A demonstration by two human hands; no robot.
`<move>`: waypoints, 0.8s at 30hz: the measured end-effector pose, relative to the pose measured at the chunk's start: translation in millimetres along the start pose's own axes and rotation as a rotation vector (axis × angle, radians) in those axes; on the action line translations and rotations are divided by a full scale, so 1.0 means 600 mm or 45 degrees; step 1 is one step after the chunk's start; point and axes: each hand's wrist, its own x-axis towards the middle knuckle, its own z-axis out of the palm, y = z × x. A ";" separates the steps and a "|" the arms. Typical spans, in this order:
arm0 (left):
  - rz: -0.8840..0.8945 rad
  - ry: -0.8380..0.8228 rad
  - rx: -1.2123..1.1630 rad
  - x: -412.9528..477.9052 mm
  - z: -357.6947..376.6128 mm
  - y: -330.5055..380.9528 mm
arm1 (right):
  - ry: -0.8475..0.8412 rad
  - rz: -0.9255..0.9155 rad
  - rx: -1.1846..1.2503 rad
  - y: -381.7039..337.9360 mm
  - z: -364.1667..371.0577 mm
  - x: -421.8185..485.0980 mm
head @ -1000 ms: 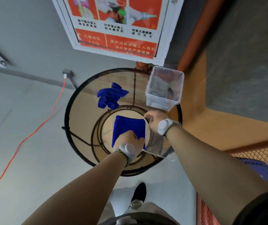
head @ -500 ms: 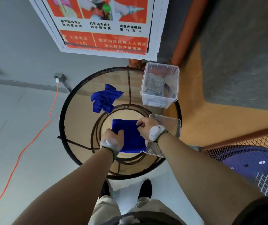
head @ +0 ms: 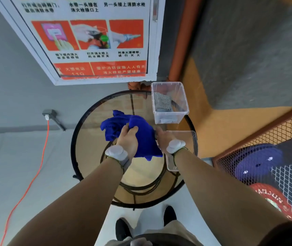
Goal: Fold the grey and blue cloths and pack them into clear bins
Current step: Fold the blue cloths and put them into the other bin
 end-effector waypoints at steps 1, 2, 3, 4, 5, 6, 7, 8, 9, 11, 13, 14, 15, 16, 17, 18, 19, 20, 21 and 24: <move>-0.011 -0.033 -0.102 -0.006 0.001 0.017 | 0.002 0.103 0.149 -0.016 -0.006 -0.015; 0.003 -0.052 -0.160 -0.010 0.005 0.033 | -0.036 0.249 0.590 -0.032 -0.012 -0.023; 0.007 -0.034 -0.185 -0.015 0.010 0.050 | -0.150 0.342 0.954 -0.049 -0.018 -0.033; 0.013 0.015 -0.189 -0.019 0.010 0.065 | -0.199 0.484 1.404 -0.061 -0.018 -0.039; 0.019 0.038 -0.212 -0.024 0.009 0.076 | -0.218 0.492 1.653 -0.067 -0.023 -0.047; -0.026 -0.016 -0.254 -0.023 0.005 0.082 | -0.253 0.444 1.788 -0.070 -0.027 -0.052; -0.099 -0.117 -0.318 -0.023 0.001 0.089 | -0.285 0.379 1.881 -0.076 -0.031 -0.059; -0.162 -0.223 -0.377 -0.023 -0.006 0.097 | -0.311 0.327 1.953 -0.075 -0.037 -0.063; -0.202 -0.285 -0.423 -0.015 -0.013 0.100 | -0.351 0.291 2.035 -0.074 -0.042 -0.063; -0.198 -0.320 -0.424 -0.007 -0.017 0.112 | -0.386 0.178 2.148 -0.075 -0.057 -0.065; -0.158 -0.189 -0.373 -0.008 -0.011 0.132 | -0.420 0.061 2.168 -0.072 -0.074 -0.060; -0.133 -0.123 -0.370 -0.002 -0.002 0.141 | -0.415 0.019 2.158 -0.069 -0.084 -0.053; -0.112 -0.116 -0.388 0.004 0.003 0.146 | -0.403 -0.023 2.141 -0.066 -0.088 -0.048; -0.114 -0.155 -0.415 0.013 0.010 0.150 | -0.370 -0.054 2.113 -0.062 -0.095 -0.041; -0.142 -0.195 -0.420 0.021 0.017 0.155 | -0.340 -0.072 2.103 -0.058 -0.102 -0.033; -0.175 -0.213 -0.408 0.027 0.027 0.162 | -0.305 -0.067 2.087 -0.053 -0.113 -0.021; -0.190 -0.220 -0.397 0.033 0.035 0.168 | -0.268 -0.052 2.056 -0.049 -0.120 -0.008; -0.195 -0.219 -0.381 0.041 0.045 0.177 | -0.214 -0.028 2.011 -0.046 -0.133 0.006; -0.203 -0.223 -0.367 0.045 0.048 0.183 | -0.148 0.008 1.964 -0.044 -0.138 0.014; -0.206 -0.124 -0.237 0.081 0.093 0.211 | 0.081 0.141 1.709 -0.023 -0.177 0.071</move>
